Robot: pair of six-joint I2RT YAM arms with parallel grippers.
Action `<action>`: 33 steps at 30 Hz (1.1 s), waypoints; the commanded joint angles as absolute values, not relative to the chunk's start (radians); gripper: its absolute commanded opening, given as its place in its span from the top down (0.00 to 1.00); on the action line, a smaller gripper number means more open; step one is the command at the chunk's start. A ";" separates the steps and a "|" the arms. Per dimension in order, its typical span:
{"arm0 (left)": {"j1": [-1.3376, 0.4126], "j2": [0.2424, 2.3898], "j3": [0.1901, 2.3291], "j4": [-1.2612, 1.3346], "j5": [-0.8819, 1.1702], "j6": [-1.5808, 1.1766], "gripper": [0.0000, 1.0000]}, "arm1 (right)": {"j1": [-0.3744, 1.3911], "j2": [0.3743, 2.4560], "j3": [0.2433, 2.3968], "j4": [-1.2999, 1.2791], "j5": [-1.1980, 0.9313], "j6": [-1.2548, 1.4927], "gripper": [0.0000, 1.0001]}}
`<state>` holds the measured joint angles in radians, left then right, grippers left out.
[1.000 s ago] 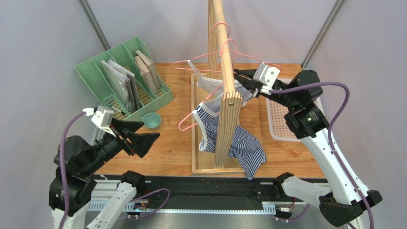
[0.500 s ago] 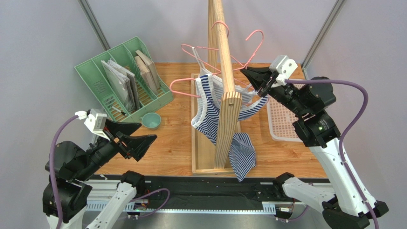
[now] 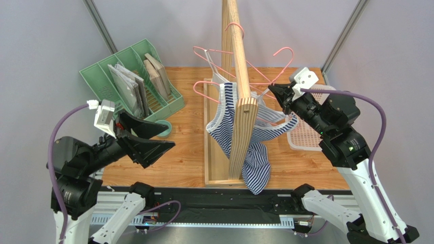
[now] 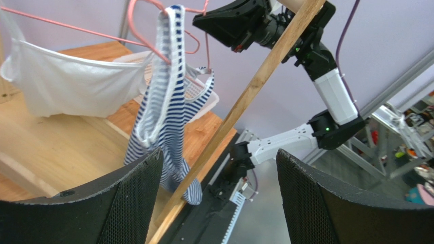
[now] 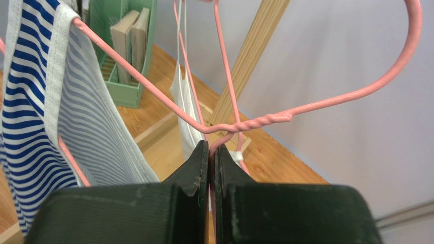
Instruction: Remove the tank top from the hanger
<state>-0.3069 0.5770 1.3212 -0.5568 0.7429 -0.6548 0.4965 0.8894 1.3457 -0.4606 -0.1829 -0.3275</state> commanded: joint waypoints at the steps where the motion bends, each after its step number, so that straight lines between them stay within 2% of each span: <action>1: -0.307 0.644 1.298 -0.391 0.814 -0.765 0.17 | 0.502 0.851 1.309 -0.495 -0.083 -0.360 1.00; 5: -0.308 0.730 1.269 -0.315 0.815 -0.815 0.23 | 0.500 0.857 1.307 -0.544 -0.046 -0.371 1.00; 10: -0.310 0.820 1.224 -0.155 0.788 -0.857 0.24 | 0.502 0.859 1.301 -0.568 -0.031 -0.356 1.00; 15: -0.494 1.026 1.322 -0.217 0.678 -0.734 0.21 | 0.502 0.879 1.318 -0.589 -0.040 -0.275 1.00; 21: -0.647 1.100 1.385 -0.282 0.424 -0.595 0.29 | 0.503 0.894 1.327 -0.638 -0.046 -0.221 1.00; 28: -0.867 1.081 1.362 -0.314 -0.065 -0.431 0.35 | 0.500 0.882 1.321 -0.670 -0.028 -0.216 1.00; 33: -0.917 1.115 1.355 -0.308 -0.187 -0.413 0.44 | 0.502 0.881 1.335 -0.692 -0.035 -0.201 1.00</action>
